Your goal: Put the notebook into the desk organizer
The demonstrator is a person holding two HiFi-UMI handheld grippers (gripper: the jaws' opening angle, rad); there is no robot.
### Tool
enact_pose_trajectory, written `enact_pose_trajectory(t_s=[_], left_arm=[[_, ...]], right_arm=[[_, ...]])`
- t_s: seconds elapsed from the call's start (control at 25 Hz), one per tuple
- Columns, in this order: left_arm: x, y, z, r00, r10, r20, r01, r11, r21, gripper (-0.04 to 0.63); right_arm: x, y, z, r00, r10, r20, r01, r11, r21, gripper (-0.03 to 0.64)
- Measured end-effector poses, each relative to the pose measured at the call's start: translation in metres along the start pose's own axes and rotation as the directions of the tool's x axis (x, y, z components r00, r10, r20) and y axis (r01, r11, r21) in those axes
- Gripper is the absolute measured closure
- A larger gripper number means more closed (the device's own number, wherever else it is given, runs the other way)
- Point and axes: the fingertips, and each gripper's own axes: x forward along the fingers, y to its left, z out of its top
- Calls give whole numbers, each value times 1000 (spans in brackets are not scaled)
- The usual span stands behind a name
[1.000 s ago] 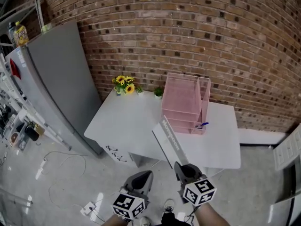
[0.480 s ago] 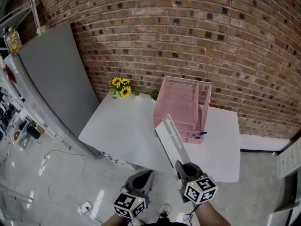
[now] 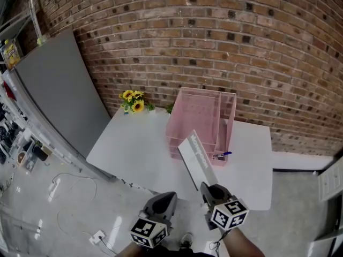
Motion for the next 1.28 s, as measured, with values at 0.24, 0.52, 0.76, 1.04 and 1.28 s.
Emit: enact_pose_trajectory(t_s=[0.24,0.52,0.76,1.04,1.28], left_arm=[[12,-8,-2,999,-42,-15,42,999,14,591],[29,-2,-5,993,-109,-37,110,994,13,591],[39,12,-12,984,-167,-68,167,986,-5,591],[42,34,-13,971,-222,-87,221,975,-19,591],[41,52,-12,963,-252,-96,250,968,-29,591]], right_arm=[[-4,-14,-8,1000,-25,6,25,998,55,604],[-1,-26,-20,997,-80,-5,80,991,110,604],[10,-29,-36,992,-123,-18,124,972,201,604],[26,-22,-57,989,-148,-17,145,927,346,604],[43,-7,-67,994,-105,36,67,826,560,604]])
